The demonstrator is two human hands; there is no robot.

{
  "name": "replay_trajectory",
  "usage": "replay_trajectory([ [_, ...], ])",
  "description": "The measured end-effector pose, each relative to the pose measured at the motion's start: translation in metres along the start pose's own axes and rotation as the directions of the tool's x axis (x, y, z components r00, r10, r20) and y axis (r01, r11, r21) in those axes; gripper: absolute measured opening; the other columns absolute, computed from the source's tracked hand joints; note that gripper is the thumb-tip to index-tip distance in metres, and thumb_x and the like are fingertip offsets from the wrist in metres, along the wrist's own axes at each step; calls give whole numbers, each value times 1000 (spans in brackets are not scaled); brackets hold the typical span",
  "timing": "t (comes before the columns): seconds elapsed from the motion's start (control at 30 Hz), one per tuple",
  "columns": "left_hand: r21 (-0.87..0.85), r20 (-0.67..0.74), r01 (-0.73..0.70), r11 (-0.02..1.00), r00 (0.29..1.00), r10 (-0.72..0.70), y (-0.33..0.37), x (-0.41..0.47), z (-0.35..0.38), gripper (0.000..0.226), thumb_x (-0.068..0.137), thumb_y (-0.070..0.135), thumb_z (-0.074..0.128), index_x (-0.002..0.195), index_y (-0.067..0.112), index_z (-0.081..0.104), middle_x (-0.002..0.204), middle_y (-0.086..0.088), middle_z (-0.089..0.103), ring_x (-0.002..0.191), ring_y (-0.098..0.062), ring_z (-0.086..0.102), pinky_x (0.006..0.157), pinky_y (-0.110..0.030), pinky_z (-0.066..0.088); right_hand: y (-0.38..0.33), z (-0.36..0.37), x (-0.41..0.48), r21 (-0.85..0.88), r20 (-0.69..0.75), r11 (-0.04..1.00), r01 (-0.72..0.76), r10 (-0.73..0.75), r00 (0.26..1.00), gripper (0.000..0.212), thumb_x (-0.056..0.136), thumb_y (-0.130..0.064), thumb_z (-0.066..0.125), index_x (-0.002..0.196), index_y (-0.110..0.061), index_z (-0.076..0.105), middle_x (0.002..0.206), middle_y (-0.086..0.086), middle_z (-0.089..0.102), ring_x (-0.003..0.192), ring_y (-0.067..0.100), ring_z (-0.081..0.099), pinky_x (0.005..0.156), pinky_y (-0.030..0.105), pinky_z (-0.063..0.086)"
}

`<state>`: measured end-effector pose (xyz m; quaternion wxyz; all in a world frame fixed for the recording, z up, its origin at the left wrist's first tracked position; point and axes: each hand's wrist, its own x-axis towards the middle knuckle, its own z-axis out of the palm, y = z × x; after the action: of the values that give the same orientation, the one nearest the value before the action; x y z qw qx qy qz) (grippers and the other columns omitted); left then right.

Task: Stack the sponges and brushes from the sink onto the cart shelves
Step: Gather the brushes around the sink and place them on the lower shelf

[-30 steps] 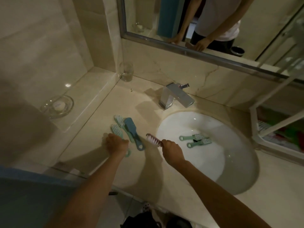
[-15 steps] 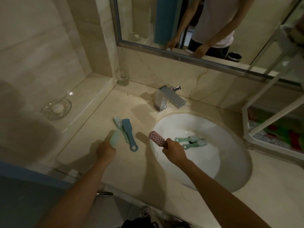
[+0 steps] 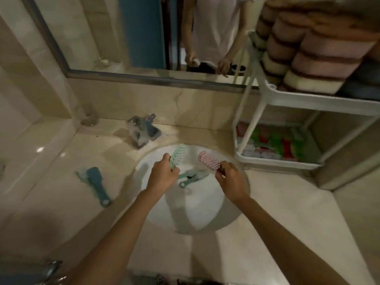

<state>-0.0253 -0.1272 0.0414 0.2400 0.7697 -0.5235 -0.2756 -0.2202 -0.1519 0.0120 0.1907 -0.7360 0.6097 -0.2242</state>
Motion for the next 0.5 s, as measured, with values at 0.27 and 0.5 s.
replay_trajectory([
  [0.27,38,249,-186,982,953,171,130,0,115,35,88,15,51,122,8,48,112,-19,63,97,-35,64,78,-43,57,137,-98,13,-82,-178,985,-149,133,975,19,84,-4,61,101,5,64,102,27,62,86,43,62,69,41,50],
  [0.5,-120,294,-107,987,946,138,186,10,163,34,88,1,43,122,6,41,111,-22,61,86,-35,62,64,-38,52,187,-136,73,-301,-69,940,-162,148,987,44,90,-12,49,134,-18,47,119,21,60,106,39,58,84,46,50],
])
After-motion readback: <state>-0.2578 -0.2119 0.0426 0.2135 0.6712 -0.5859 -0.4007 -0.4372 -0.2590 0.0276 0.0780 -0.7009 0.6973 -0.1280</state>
